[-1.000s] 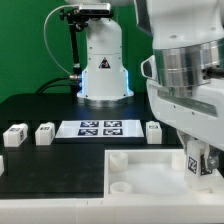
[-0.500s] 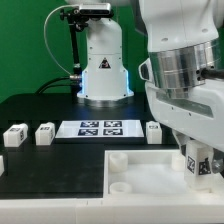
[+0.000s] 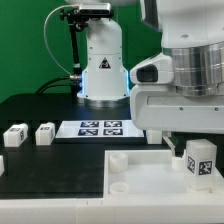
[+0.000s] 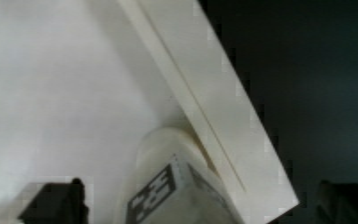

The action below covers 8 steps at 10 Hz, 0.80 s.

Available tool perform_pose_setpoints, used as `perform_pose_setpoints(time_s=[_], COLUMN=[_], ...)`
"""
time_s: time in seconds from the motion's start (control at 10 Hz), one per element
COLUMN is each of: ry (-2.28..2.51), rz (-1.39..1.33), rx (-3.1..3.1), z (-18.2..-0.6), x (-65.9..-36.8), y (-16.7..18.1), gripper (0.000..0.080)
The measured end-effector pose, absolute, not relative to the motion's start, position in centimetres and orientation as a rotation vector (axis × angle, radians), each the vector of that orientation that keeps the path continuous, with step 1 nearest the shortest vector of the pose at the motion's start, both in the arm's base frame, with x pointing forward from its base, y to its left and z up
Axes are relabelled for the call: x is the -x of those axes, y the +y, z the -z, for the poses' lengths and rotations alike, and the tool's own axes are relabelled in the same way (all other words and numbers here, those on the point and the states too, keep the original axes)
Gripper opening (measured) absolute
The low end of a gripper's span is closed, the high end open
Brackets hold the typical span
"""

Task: Assemble one leg

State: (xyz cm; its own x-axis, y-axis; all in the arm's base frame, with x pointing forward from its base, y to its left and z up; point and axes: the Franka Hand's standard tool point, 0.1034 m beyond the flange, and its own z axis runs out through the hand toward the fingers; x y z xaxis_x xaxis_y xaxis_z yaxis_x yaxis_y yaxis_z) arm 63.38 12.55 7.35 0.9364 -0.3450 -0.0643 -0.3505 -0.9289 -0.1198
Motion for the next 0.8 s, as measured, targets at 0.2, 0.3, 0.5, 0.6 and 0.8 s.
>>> perform_pose_setpoints(time_s=[0.2,0.3,0.5,0.6,0.8], ry=[0.037,-0.157,-0.114,-0.127,0.134], rz=[0.074,0.092,0.090,0.090,0.073], rx=[3.029,3.027,3.028,3.028,3.015], z=[-8.0,-8.0,-7.8,-7.8,-7.8], x=[-64.8,-65.0,-65.2,-65.2,-65.1], y=[12.0,11.2,10.5,10.6,10.7], gripper=[0.0648,0.0648,0.0648,0.0529,0.0395])
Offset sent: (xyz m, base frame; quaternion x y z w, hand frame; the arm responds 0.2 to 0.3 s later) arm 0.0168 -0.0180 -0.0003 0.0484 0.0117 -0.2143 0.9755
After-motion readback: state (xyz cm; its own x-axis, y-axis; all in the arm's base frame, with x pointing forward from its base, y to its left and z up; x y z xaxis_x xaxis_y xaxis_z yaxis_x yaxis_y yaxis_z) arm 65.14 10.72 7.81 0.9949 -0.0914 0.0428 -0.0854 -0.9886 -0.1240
